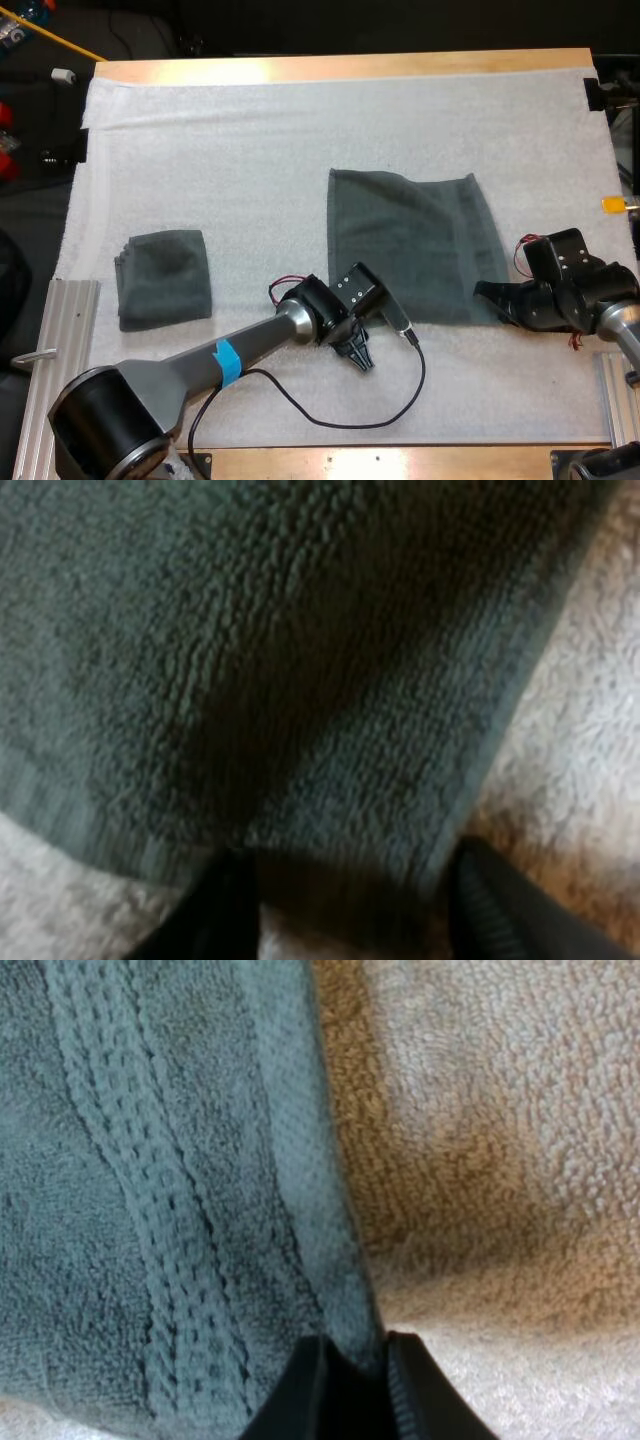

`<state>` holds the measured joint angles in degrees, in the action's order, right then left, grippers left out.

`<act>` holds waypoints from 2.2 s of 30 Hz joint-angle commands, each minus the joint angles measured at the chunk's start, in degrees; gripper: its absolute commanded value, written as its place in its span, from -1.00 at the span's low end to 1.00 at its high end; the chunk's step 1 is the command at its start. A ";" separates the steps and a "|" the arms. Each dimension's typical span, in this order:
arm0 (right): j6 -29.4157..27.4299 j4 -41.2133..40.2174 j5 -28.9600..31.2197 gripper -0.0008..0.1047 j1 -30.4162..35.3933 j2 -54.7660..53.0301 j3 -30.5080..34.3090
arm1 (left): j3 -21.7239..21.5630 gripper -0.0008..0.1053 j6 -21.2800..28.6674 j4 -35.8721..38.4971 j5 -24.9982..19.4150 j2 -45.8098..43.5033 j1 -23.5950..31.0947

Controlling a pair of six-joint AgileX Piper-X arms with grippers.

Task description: Pick towel from pile, fold and stack

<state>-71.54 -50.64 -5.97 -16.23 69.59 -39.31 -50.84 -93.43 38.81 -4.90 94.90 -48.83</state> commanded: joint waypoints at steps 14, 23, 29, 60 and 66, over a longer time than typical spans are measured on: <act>-3.70 -1.16 -0.53 -0.99 -0.08 -0.88 -0.02 | -3.02 -0.98 -0.54 4.35 0.45 -2.04 -0.34; -3.72 -1.68 -0.68 -0.99 -0.08 -10.76 -0.02 | -4.40 -0.98 -0.54 9.88 -1.37 -13.19 -0.34; -3.72 -7.27 -1.42 -0.99 -0.08 -21.27 -1.85 | -4.53 -0.98 -0.54 13.77 -2.34 -23.64 -0.34; -3.19 -21.22 -9.69 -0.99 -0.08 -23.57 -14.43 | -11.07 -0.98 -1.05 17.75 -9.92 -31.26 -3.60; 0.31 -3.68 -7.02 -0.99 -0.08 -13.06 -10.68 | -8.62 -0.98 3.43 7.35 -9.08 -24.43 4.74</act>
<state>-71.55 -55.91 -13.37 -16.23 56.99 -49.81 -59.18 -90.60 47.43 -13.28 70.90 -43.83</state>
